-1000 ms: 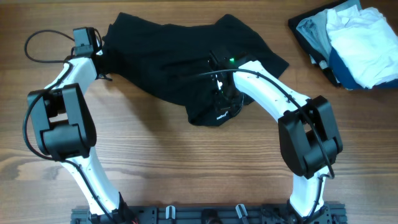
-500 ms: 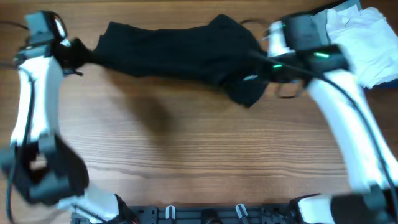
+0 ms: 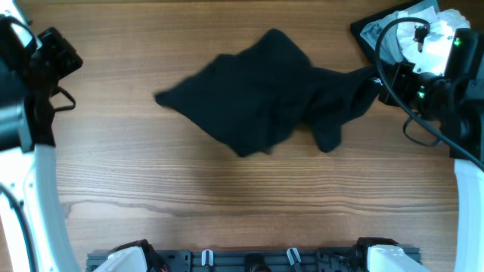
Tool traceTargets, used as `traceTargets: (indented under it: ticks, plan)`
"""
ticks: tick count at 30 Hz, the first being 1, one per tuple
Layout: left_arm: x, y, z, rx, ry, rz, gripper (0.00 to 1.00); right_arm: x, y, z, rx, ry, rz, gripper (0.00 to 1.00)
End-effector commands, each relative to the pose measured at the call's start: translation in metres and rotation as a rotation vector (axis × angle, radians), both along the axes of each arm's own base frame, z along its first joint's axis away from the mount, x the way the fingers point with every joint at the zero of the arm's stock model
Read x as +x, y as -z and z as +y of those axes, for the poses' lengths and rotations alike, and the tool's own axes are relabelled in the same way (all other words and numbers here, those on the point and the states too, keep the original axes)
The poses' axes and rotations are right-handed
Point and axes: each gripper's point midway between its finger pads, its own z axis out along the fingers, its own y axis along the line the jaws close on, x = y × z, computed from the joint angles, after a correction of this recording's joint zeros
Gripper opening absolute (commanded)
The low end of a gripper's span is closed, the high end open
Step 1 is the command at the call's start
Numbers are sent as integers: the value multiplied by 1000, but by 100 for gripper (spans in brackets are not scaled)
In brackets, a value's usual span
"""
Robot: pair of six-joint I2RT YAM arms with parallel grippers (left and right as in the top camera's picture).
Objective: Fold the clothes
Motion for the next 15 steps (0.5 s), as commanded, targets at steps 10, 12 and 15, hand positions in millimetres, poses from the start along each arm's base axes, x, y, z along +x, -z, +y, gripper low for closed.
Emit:
traceTargets:
  ticks: [10, 12, 15]
  plan:
    - [-34, -42, -70, -74, 293, -69, 8, -15, -52, 1, -31, -25, -128, 4]
    - [-18, -8, -103, -76, 473, 36, 25, -6, -41, 1, -26, -27, -92, 4]
    - [-6, 47, -162, -22, 787, 191, 52, 5, -29, 0, -23, -28, -52, 4]
